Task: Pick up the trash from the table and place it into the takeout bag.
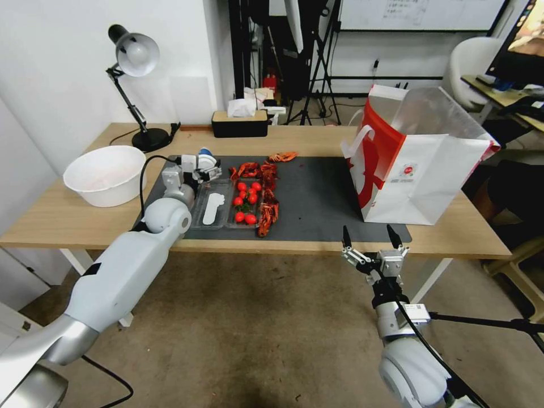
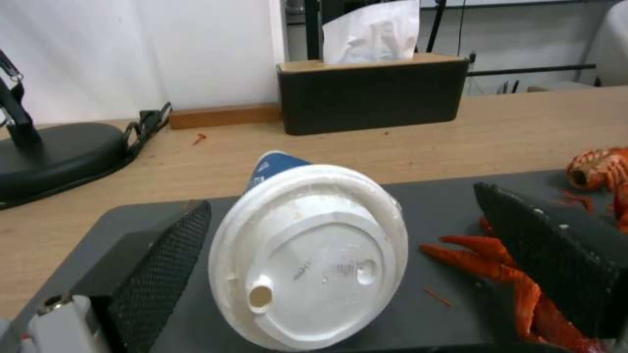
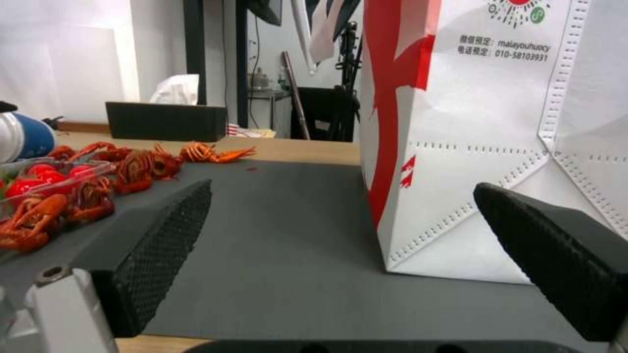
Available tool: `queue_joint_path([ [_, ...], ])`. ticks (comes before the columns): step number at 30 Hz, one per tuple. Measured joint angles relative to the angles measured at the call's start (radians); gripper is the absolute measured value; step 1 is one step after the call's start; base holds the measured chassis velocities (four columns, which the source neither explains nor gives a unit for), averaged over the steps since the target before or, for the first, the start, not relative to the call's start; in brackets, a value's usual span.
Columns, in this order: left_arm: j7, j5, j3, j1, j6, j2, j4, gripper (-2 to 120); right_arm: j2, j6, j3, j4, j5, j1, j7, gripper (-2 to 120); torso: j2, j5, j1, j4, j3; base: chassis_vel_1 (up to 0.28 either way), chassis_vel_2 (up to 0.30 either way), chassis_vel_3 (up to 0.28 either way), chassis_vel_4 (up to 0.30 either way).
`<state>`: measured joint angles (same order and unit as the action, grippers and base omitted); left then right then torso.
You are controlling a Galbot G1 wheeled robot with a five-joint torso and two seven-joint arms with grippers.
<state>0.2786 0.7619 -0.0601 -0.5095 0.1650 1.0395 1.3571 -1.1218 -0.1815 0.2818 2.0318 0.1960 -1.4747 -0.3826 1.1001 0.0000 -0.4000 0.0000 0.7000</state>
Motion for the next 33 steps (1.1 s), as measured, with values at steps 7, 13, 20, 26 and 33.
queue_joint_path([
  [7, 0.004, -0.019, -0.023, 0.029, 0.0, 0.016, -0.058, 100, -0.002, 0.0, 0.0, 0.0, 0.0, 0.0, 0.0, 100, 0.0, 0.0, 0.0, 0.0, 0.0, 0.0, 0.0, 0.0, 0.0],
  [13, 0.003, -0.054, -0.034, 0.056, -0.006, 0.025, -0.11, 100, -0.003, -0.001, 0.0, -0.001, 0.0, 0.0, 0.0, 100, 0.0, 0.0, 0.0, -0.0001, 0.0, 0.0, 0.0, 0.0, 0.0],
  [20, 0.001, -0.064, -0.043, 0.063, -0.01, 0.03, -0.129, 100, -0.007, -0.001, -0.002, -0.003, 0.0, 0.003, 0.0, 100, 0.0, 0.0001, 0.0, -0.0001, 0.0, 0.0, 0.0, 0.0, 0.0],
  [26, 0.001, -0.069, -0.056, 0.076, -0.007, 0.039, -0.157, 100, -0.011, -0.001, -0.003, -0.004, 0.0, 0.002, 0.001, 100, 0.0, 0.0, 0.0, -0.0001, 0.0, 0.0, 0.0, 0.0, 0.0],
  [33, 0.001, -0.077, -0.065, 0.087, -0.007, 0.044, -0.179, 96, -0.013, -0.002, -0.003, -0.004, -0.001, 0.0, 0.001, 100, 0.0, 0.0, 0.0, -0.0001, 0.0, 0.0, 0.0, 0.0, 0.0],
])
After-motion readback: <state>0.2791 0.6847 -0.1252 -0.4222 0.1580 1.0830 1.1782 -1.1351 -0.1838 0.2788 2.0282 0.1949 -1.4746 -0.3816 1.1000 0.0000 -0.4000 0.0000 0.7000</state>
